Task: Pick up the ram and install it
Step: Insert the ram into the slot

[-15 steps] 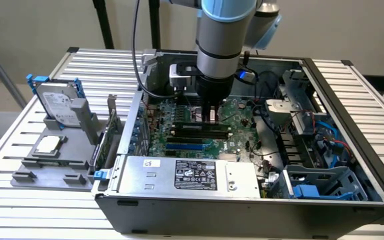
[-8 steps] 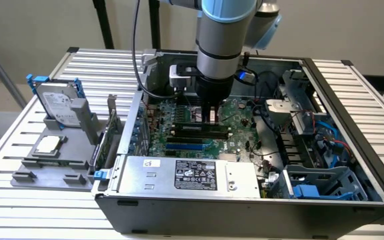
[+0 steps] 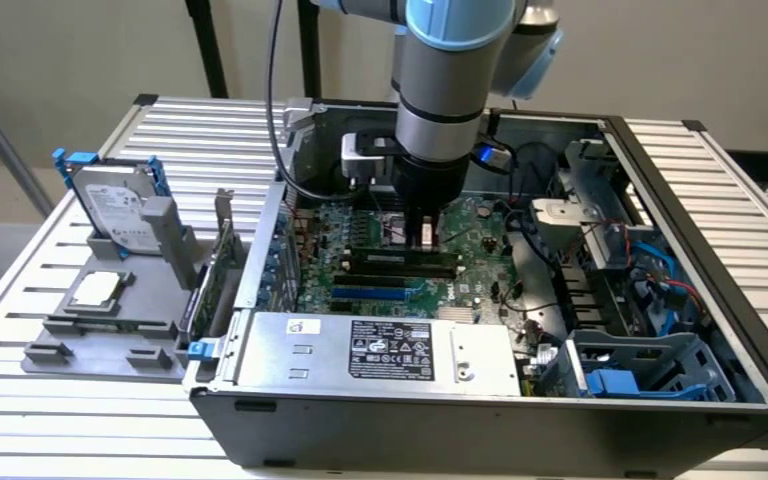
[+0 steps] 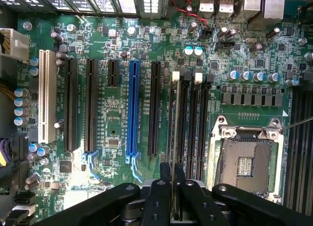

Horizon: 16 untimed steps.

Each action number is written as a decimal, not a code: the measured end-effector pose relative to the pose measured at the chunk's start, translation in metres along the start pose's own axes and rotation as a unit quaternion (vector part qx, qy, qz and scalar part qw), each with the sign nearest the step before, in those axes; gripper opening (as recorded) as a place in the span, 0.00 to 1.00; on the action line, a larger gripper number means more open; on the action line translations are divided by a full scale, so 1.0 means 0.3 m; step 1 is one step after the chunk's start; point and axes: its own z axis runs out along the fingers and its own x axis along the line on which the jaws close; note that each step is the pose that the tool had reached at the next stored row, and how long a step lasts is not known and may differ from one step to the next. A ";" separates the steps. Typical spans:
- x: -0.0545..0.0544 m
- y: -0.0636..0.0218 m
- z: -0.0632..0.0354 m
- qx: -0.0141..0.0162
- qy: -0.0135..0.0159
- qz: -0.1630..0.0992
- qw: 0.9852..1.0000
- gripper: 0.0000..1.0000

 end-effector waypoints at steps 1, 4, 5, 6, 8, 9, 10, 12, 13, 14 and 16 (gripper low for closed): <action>0.000 -0.001 0.001 0.000 0.000 0.000 1.000 0.14; 0.000 -0.002 0.004 0.000 0.001 0.000 1.000 0.14; 0.000 -0.002 0.005 0.000 0.002 0.000 1.000 0.14; 0.000 -0.002 0.006 0.000 0.002 0.000 1.000 0.14; 0.000 -0.003 0.008 0.000 0.004 0.000 1.000 0.14; 0.000 -0.003 0.009 0.000 0.004 0.000 1.000 0.14; 0.000 -0.002 0.009 0.000 0.005 0.000 1.000 0.14; 0.000 -0.002 0.010 0.000 0.005 0.000 1.000 0.14; -0.001 -0.003 0.011 0.000 0.005 0.000 1.000 0.14; -0.002 -0.003 0.012 0.000 0.005 0.000 1.000 0.14; -0.004 -0.003 0.012 0.000 0.005 0.000 1.000 0.14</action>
